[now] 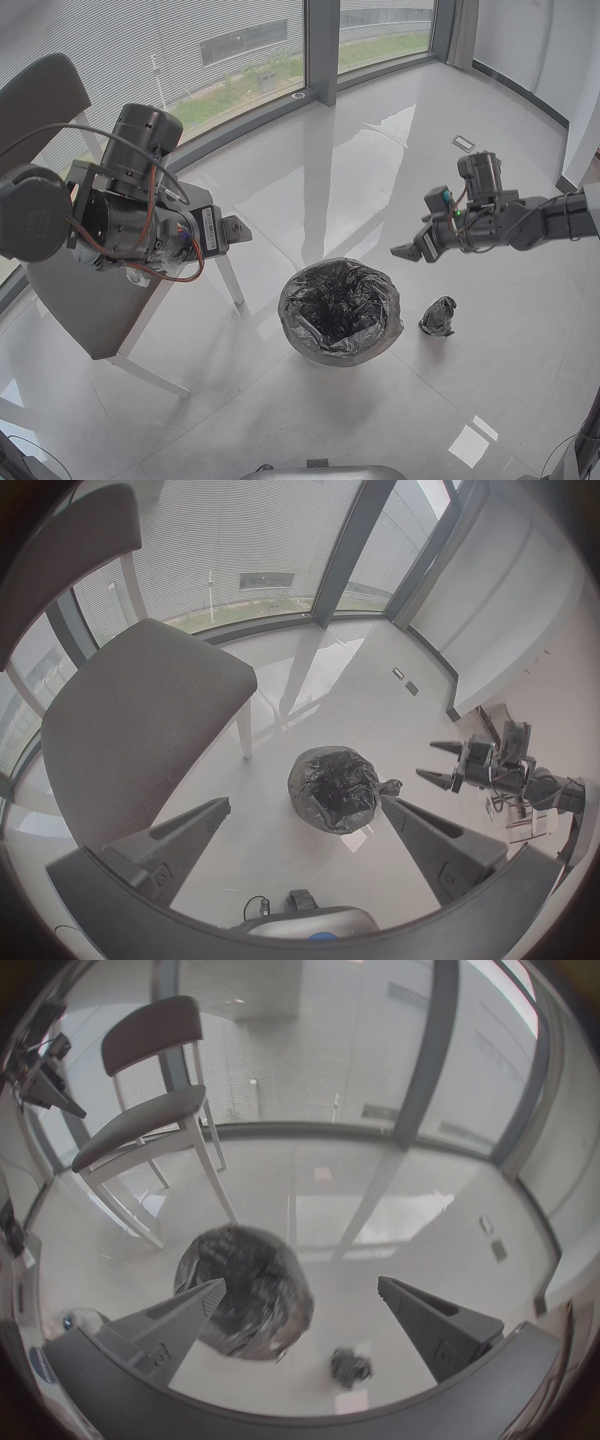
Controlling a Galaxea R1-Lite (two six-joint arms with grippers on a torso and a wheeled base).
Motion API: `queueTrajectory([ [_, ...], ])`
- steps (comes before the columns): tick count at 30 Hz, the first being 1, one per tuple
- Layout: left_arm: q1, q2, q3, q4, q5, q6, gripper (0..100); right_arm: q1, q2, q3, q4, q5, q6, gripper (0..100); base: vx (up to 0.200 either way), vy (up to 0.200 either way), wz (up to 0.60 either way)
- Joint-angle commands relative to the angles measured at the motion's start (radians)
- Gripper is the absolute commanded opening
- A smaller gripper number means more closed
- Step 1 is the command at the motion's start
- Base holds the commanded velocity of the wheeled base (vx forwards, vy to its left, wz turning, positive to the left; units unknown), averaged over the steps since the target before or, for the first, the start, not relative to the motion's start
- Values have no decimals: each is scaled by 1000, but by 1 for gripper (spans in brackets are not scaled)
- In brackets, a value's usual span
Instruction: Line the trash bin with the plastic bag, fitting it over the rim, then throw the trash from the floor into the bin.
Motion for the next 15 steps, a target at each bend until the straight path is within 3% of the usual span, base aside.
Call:
queueTrajectory([
  [1,17,-49,152,-134,0,65,100,-117,-73,433,-146,-62,208,100,0,0,0],
  [10,43,-38,148,-158,3,104,100,-289,105,399,-214,-63,111,100,0,0,0],
  [15,58,-44,151,-175,3,102,100,-306,174,338,-264,-63,108,100,0,0,0],
])
